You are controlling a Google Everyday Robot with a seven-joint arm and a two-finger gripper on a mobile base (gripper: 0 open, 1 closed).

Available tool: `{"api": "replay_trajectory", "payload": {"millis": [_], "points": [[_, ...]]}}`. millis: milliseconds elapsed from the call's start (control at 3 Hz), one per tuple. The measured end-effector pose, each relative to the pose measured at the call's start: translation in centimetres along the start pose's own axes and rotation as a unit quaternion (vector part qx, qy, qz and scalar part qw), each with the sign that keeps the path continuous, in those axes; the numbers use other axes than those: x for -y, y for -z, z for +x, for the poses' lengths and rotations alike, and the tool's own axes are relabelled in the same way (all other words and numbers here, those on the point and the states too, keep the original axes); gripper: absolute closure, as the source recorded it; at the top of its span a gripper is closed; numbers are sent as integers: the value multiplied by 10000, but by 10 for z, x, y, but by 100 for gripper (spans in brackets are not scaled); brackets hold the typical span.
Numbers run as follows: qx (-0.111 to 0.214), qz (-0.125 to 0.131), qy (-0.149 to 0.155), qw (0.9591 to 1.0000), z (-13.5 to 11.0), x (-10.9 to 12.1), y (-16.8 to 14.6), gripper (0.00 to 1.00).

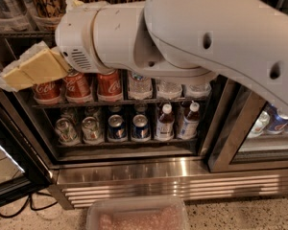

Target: Pick redbull can from top shelf of fridge

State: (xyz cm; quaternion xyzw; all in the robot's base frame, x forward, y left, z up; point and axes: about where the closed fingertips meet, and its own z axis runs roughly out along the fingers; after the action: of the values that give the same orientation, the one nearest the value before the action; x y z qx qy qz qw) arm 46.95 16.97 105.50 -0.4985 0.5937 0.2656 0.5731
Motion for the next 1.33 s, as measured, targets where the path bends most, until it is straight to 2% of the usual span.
{"api": "replay_trajectory", "payload": {"millis": [333, 667, 1000, 1333], "points": [[152, 6, 24, 9999, -5, -6, -9, 0], [261, -39, 116, 9996, -9, -16, -35, 0], [217, 76, 168, 9996, -11, -20, -55, 0], [88, 409, -88, 9991, -5, -18, -60, 0]]}}
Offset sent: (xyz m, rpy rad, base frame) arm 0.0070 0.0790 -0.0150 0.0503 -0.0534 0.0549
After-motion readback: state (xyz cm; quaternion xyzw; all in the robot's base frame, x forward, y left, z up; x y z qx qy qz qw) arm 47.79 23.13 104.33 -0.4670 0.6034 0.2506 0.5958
